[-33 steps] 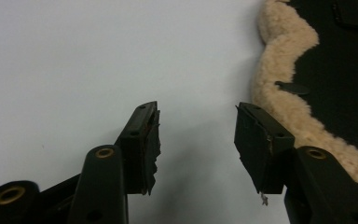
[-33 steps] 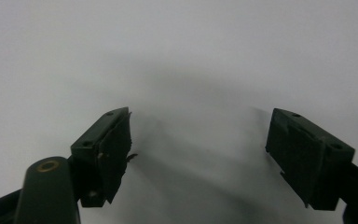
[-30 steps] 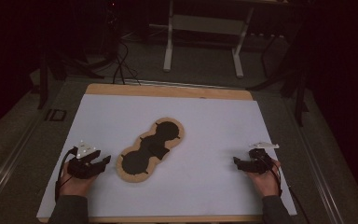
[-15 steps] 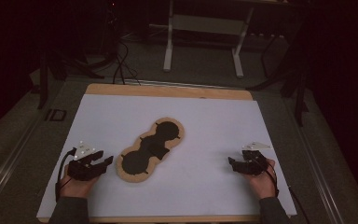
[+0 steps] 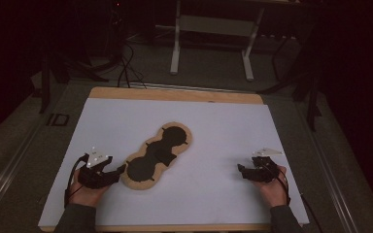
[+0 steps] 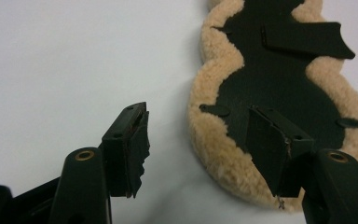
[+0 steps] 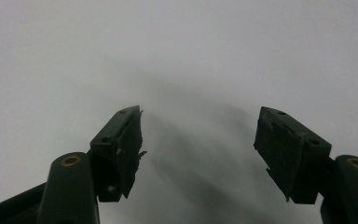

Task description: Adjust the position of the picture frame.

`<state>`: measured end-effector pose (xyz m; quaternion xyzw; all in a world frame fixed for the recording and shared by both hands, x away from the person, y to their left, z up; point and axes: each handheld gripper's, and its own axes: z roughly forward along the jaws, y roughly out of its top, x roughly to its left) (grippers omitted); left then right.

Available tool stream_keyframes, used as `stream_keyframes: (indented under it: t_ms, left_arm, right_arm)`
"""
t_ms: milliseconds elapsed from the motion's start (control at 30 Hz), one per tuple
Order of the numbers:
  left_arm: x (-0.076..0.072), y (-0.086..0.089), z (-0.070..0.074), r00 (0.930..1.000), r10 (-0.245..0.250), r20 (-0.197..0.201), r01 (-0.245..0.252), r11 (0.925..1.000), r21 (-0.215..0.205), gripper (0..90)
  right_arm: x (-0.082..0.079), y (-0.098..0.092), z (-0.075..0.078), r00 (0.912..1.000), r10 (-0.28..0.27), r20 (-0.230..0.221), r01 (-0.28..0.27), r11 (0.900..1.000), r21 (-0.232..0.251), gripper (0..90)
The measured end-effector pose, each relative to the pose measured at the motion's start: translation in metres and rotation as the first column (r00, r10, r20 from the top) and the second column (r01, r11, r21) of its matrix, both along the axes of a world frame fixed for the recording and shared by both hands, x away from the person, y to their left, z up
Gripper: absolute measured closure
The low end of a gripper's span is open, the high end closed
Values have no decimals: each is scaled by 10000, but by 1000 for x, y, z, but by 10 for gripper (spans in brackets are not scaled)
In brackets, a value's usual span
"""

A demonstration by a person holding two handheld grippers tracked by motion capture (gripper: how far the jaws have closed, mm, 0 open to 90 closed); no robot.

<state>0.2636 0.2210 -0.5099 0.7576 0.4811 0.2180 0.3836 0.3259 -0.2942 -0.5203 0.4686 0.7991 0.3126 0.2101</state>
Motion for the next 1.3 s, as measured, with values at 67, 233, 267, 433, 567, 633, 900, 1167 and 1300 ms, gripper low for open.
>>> stream_keyframes:
  t_ms: [67,233,267,433,567,633,900,1167,1300]
  left_arm:
    - [3,-1,0,10000,26,-48,-26,10000,-32,368]
    - [7,-6,2,10000,83,30,-83,10000,-44,298]
    - [8,-8,2,9998,175,83,-174,9998,-38,298]
    - [10,-12,3,9997,160,176,-159,9999,-57,238]
    - [14,-19,1,10000,-63,45,64,9998,-171,240]
    - [15,-20,-1,9997,-228,6,228,9995,-217,266]
    - [24,-31,-11,9955,-759,-575,760,9971,4,283]
    - [32,-30,-18,9920,-991,-777,973,9949,-267,309]
    - [32,-27,-17,9948,-830,-588,813,9963,-293,428]
  right_arm:
    - [0,0,0,10000,-17,-16,17,10000,26,314]
    - [0,-1,-1,10000,-60,-3,60,10000,45,315]
    - [0,-1,-1,10000,-61,-7,61,10000,56,316]
    - [1,-3,-2,9999,-105,-64,106,9999,44,316]
    - [1,-3,-2,9999,-123,-8,123,9999,13,327]
    - [1,-3,-2,9999,-139,-24,139,9999,31,327]
    - [2,-4,-4,9998,-161,-114,161,9999,-19,326]
    - [2,-6,-4,9996,-226,-182,225,9997,-41,326]
    - [2,-6,-5,9996,-228,-193,227,9997,-56,327]
